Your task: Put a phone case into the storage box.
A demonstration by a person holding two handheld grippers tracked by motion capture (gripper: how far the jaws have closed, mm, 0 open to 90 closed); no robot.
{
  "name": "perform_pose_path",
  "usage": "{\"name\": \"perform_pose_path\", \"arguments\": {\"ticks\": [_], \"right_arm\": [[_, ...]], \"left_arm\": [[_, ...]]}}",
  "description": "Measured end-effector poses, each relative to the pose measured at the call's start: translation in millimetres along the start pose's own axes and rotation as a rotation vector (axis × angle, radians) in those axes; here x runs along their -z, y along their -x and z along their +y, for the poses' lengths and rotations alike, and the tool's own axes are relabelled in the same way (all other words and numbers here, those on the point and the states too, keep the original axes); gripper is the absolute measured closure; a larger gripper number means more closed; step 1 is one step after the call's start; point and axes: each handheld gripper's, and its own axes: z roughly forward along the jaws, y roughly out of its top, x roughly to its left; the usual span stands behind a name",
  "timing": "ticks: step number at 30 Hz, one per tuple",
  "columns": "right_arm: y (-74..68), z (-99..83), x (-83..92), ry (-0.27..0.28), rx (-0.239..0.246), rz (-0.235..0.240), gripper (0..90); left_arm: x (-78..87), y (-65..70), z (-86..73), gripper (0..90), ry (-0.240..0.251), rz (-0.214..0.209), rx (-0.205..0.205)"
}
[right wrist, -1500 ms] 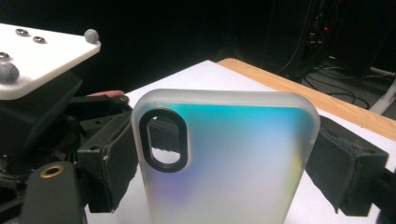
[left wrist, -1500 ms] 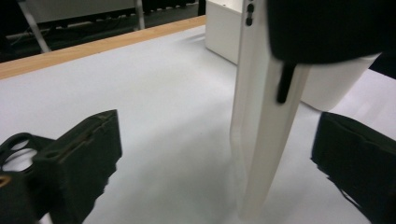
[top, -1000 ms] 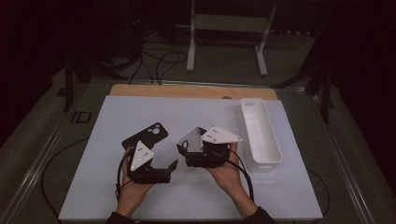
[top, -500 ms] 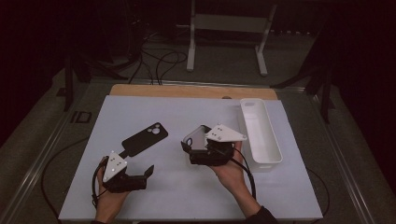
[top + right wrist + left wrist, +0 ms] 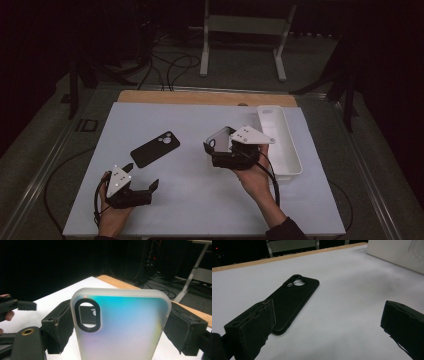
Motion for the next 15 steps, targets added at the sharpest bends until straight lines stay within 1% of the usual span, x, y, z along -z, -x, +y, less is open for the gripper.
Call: {"name": "perform_pose_path", "arguments": {"ticks": [1,3,5,6,7,9,15], "right_arm": [[4.6,1.5,-0.5,-0.001,-0.008,-0.008,16.5],[8.6,2.5,-1.9,-0.005,-0.017,-0.015,16.5],[10.1,2.9,-2.4,-0.007,-0.017,-0.021,16.5],[14.5,4.3,-3.9,-0.01,-0.024,-0.033,16.5],[14.5,4.3,-3.9,-0.01,-0.024,-0.033,16.5],[20.2,6.3,-5.5,-0.014,-0.029,-0.05,16.5],[31.1,10.6,-8.3,-0.019,-0.038,-0.072,16.5]], "left_arm": [[0.2,-0.6,-0.3,0.0,0.002,0.003,0.004],[-0.1,-0.9,-0.5,0.0,0.002,0.005,0.004],[-0.3,-1.0,-0.6,0.0,-0.001,0.009,0.002],[-0.6,-1.1,-0.9,0.0,-0.003,0.011,0.0],[-0.6,-1.1,-0.9,0.0,-0.003,0.011,0.0],[-0.5,-1.2,-1.0,0.0,-0.003,0.015,-0.001],[-0.6,-0.8,-1.2,0.0,-0.004,0.019,0.0]]}}
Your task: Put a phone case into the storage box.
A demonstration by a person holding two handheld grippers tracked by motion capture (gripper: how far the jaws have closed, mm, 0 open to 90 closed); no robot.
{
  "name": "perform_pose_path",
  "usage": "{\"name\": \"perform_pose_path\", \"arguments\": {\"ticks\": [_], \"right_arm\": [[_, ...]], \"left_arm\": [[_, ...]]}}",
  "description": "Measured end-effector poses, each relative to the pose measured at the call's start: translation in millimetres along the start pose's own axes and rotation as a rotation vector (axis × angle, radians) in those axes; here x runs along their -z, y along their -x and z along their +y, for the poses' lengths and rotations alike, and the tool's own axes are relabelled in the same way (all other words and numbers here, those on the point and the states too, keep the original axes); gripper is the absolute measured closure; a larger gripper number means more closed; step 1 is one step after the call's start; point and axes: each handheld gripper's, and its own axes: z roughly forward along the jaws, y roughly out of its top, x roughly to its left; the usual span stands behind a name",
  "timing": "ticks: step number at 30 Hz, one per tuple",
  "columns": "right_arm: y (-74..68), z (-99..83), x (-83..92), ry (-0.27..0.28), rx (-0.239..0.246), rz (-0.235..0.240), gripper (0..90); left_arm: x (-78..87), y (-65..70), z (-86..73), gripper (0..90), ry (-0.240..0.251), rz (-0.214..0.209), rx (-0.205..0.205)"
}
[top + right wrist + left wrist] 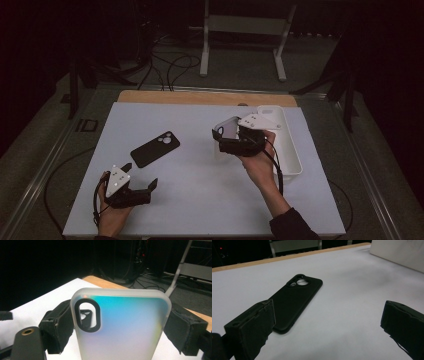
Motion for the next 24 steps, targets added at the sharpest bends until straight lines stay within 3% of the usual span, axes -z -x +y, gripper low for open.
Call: {"name": "perform_pose_path", "arguments": {"ticks": [12,24], "right_arm": [[16.3,7.4,-8.1,0.003,-0.021,-0.037,16.5],[37.2,15.0,-17.3,-0.014,-0.017,-0.108,16.5]], "left_arm": [[0.1,0.6,0.1,0.0,0.003,0.006,-0.003],[0.6,0.7,0.1,0.0,0.007,0.007,-0.001]]}}
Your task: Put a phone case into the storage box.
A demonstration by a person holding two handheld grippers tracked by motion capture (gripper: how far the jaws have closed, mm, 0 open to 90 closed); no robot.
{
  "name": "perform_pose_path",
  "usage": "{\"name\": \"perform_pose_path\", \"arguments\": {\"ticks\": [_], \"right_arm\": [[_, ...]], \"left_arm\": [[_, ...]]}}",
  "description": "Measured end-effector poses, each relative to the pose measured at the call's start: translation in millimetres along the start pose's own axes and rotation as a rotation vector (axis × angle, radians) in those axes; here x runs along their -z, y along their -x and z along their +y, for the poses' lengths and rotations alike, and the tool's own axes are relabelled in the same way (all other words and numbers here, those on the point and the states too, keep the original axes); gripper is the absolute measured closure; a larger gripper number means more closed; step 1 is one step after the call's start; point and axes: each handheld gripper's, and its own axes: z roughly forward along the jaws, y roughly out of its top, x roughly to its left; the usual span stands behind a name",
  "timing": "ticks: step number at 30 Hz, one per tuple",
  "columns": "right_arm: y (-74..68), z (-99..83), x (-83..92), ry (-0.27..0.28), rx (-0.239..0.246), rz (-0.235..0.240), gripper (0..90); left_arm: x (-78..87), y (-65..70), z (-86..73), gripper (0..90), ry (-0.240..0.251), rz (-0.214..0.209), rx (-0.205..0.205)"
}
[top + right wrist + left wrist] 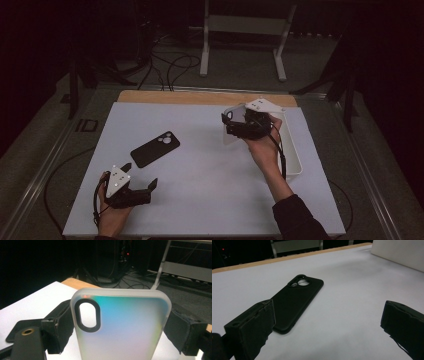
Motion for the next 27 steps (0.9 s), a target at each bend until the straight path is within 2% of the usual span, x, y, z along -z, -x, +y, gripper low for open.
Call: {"name": "perform_pose_path", "arguments": {"ticks": [14,27], "right_arm": [[20.9,8.3,-9.5,-0.019,0.001,-0.069,16.6],[38.1,15.2,-9.8,-0.017,-0.011,-0.115,16.6]], "left_arm": [[0.2,-0.1,0.0,0.0,0.001,-0.001,0.001],[0.2,0.0,0.0,0.0,0.002,0.0,0.001]]}}
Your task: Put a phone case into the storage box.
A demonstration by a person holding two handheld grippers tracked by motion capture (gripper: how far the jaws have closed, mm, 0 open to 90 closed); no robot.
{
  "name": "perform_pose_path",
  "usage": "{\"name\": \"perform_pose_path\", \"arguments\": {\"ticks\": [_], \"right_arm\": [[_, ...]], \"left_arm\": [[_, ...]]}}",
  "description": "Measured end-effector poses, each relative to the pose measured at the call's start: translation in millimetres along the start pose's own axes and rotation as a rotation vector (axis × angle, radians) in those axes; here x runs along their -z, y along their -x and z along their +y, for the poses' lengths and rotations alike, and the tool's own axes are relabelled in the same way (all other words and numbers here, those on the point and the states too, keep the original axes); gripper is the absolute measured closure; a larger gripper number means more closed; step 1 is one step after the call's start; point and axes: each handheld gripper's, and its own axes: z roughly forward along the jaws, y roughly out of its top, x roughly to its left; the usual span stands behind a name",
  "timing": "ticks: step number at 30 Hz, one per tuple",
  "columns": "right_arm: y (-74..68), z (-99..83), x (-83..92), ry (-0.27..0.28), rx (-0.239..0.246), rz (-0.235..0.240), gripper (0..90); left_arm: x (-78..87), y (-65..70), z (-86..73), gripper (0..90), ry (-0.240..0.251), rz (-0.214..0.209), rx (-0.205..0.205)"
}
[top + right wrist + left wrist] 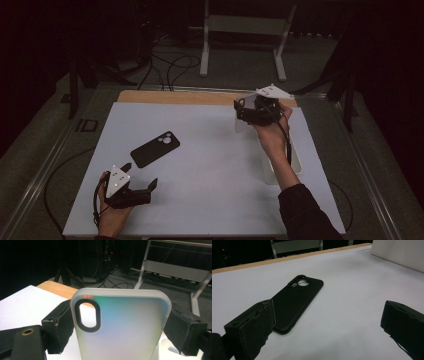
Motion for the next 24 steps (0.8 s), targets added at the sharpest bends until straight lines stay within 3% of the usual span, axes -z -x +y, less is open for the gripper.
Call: {"name": "perform_pose_path", "arguments": {"ticks": [10,24], "right_arm": [[17.3,4.4,-0.5,-0.003,-0.019,-0.042,16.6],[45.4,3.4,-2.0,-0.008,-0.084,-0.097,16.5]], "left_arm": [[1.0,-0.4,0.2,0.0,0.003,0.007,0.002],[1.1,-0.4,0.2,0.0,0.004,0.008,0.002]]}}
